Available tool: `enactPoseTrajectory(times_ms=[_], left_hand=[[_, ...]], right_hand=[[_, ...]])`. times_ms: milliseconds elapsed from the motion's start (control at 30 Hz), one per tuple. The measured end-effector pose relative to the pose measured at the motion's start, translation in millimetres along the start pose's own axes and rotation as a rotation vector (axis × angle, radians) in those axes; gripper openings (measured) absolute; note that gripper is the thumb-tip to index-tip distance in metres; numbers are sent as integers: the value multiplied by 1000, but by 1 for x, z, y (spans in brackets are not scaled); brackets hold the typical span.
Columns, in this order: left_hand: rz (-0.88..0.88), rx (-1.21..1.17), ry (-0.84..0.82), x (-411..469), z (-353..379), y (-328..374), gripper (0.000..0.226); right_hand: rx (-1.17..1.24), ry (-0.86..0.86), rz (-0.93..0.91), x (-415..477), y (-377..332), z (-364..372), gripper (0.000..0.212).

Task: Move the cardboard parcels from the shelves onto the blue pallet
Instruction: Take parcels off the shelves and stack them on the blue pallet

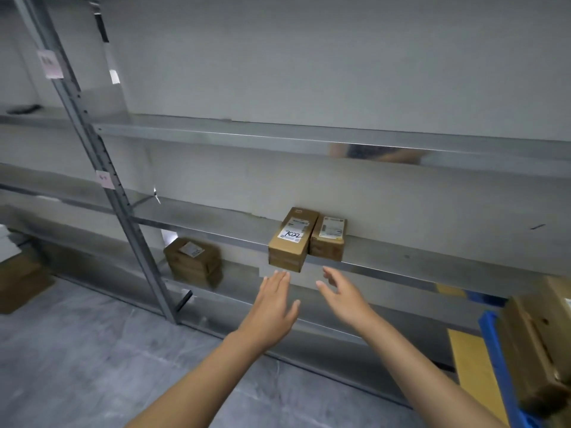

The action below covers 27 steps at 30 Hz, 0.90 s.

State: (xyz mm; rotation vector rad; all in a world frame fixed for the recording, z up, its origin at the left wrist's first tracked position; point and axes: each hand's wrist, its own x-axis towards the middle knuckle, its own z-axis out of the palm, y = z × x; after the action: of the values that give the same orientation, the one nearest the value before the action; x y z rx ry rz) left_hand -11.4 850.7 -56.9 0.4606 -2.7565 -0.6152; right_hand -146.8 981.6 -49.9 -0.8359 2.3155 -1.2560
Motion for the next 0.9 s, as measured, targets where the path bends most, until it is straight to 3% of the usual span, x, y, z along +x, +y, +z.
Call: enactPoseTrajectory(times_ms=[333, 533, 733, 900], left_hand=[[-189, -73, -50, 120, 0, -50, 63], [-304, -170, -37, 180, 7, -74, 43], [-352, -238, -102, 202, 23, -106, 38], [-400, -273, -211, 226, 20, -147, 58]], right_hand=[[112, -18, 80, 125, 14, -2, 52], [124, -67, 143, 175, 28, 3, 52], [92, -149, 244, 206, 34, 27, 49], [106, -119, 316, 224, 30, 52, 50]])
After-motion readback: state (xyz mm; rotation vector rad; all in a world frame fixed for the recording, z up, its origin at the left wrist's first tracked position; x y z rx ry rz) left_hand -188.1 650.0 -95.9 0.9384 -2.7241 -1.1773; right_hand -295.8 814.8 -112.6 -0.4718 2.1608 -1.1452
